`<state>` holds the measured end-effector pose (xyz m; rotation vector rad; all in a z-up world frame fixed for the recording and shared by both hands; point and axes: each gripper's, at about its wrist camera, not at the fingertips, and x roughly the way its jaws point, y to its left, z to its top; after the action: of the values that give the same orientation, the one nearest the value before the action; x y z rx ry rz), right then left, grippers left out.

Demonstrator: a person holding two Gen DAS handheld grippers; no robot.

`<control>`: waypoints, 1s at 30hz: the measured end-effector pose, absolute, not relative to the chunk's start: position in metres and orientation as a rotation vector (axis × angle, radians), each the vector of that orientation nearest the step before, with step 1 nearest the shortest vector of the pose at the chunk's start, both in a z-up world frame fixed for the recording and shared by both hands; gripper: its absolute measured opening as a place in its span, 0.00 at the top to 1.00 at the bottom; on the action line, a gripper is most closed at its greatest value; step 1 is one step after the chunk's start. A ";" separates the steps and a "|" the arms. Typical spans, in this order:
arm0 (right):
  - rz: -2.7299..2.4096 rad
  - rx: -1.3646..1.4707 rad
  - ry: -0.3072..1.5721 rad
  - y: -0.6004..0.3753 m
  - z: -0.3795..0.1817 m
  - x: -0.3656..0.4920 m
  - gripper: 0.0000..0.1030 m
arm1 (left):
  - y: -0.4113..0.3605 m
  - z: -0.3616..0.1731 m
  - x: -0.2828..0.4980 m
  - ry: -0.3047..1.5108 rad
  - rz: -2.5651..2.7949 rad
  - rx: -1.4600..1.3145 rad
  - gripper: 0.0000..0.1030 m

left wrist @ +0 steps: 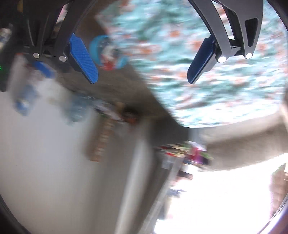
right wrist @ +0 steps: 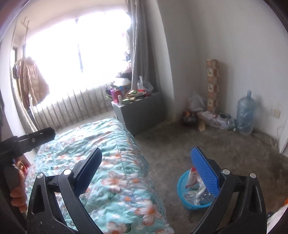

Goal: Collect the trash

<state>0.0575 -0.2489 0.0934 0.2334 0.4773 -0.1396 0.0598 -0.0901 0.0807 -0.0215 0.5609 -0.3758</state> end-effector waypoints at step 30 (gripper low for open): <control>-0.278 -0.003 0.974 -0.211 0.012 0.054 0.08 | -0.053 -0.039 0.038 0.937 -0.009 0.032 0.05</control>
<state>0.0541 -0.2115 0.0122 -0.0032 0.9742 -0.2776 0.0382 -0.0534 -0.0386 0.0325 0.9371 -0.0086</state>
